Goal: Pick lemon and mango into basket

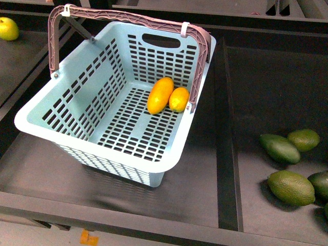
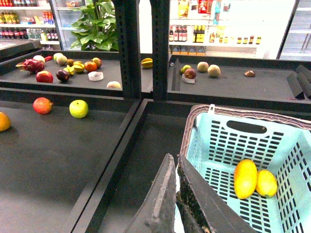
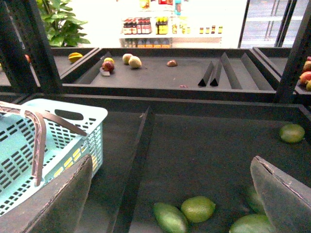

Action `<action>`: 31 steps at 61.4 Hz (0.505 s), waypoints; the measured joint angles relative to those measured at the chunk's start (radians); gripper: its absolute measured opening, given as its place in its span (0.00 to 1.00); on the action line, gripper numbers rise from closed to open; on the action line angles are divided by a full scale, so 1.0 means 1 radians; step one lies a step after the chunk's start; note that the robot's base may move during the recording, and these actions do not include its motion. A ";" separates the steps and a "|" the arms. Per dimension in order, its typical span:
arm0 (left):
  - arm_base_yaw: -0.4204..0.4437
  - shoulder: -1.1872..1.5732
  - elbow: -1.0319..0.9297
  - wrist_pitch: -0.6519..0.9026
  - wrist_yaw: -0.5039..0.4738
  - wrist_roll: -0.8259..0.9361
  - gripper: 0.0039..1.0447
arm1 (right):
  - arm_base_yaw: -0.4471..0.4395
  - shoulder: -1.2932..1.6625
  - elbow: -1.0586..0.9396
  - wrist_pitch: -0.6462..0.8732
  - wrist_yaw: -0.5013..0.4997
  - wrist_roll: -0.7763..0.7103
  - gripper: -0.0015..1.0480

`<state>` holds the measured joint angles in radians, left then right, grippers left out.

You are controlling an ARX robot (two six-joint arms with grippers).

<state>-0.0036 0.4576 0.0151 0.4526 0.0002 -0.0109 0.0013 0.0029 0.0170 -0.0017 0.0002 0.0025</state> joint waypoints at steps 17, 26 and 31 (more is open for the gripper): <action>0.000 -0.146 0.000 -0.140 0.000 0.000 0.03 | 0.000 0.000 0.000 0.000 0.000 0.000 0.92; 0.000 -0.213 0.000 -0.208 0.000 0.000 0.03 | 0.000 0.000 0.000 0.000 0.000 0.000 0.92; 0.000 -0.241 0.000 -0.235 0.000 0.000 0.03 | 0.000 0.000 0.000 0.000 0.000 0.000 0.92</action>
<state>-0.0036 0.2165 0.0151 0.2176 0.0002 -0.0109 0.0013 0.0029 0.0170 -0.0017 0.0002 0.0025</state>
